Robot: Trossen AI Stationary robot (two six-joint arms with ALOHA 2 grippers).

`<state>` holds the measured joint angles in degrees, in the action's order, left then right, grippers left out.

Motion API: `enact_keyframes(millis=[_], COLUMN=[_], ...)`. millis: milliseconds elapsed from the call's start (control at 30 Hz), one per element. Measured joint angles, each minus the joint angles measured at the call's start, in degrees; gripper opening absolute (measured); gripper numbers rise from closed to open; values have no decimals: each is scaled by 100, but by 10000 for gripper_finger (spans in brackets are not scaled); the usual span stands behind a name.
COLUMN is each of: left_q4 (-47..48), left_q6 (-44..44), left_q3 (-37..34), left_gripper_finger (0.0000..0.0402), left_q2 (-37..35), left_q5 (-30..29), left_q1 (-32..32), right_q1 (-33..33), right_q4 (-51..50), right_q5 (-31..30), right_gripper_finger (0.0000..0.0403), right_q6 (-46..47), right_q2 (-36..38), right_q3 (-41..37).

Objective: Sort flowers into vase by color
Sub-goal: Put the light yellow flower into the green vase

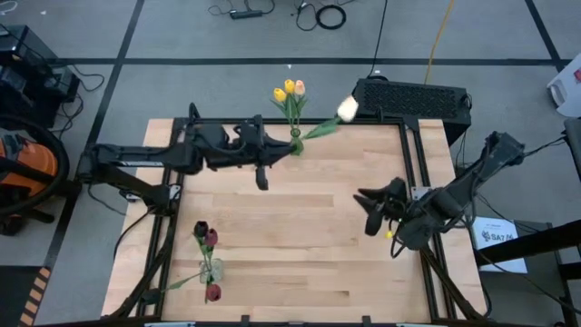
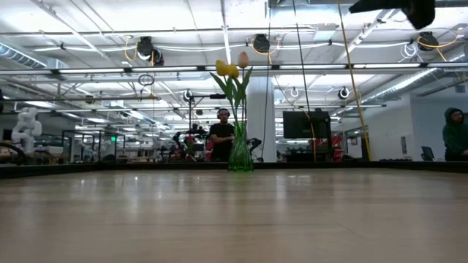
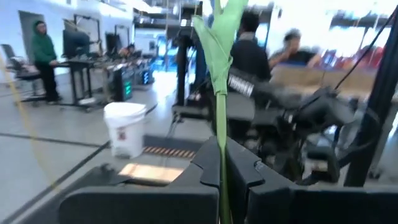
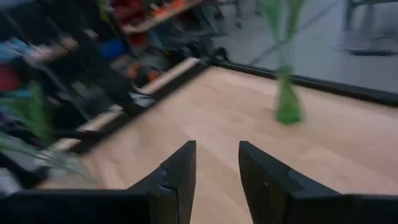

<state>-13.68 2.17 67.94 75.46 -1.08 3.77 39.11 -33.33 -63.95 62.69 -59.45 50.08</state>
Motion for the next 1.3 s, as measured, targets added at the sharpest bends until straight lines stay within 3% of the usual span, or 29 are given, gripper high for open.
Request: enact_keyframes(millis=[167, 300, 400, 467, 567, 667, 833, 933, 1067, 1300], left_q4=[-1695, -2491, -2642, -2640, -2646, -2644, -2642, -2651, -2699, -2929], left_q6=[643, 923, 947, 945, 917, 905, 903, 905, 938, 947], left_q3=[-972, -1333, -1386, -1385, -1377, -1377, -1374, -1374, -1374, -1361], left_gripper_finger=[1, 1, 1, 1, 1, 1, 1, 1, 1, 1], left_q2=[19, 19, 19, 19, 19, 19, 19, 19, 19, 17], left_q5=[83, 83, 80, 80, 83, 85, 125, 192, 335, 819], left_q1=[3, 4, 4, 3, 0, 0, 0, 0, 0, -4], right_q1=[-288, -903, -1457, -1751, -2042, -2259, -2727, -3025, -3340, -3500], right_q4=[3361, 6527, 8334, 8865, 8482, 7436, 5656, 4723, 4381, 4363], right_q5=[641, 1655, 2455, 2630, 2658, 2660, 2752, 3426, 4393, 4462], right_gripper_finger=[102, 96, 93, 93, 93, 93, 95, 104, 123, 150], right_q6=[-1445, -3031, -4057, -4449, -5119, -5558, -5342, -5160, -4980, -4983], right_q2=[273, 373, 322, 248, 108, -160, -735, -1081, -1508, -1901], right_q3=[-1344, -2231, -2451, -2347, -1777, -912, 615, 1394, 2096, 2501])
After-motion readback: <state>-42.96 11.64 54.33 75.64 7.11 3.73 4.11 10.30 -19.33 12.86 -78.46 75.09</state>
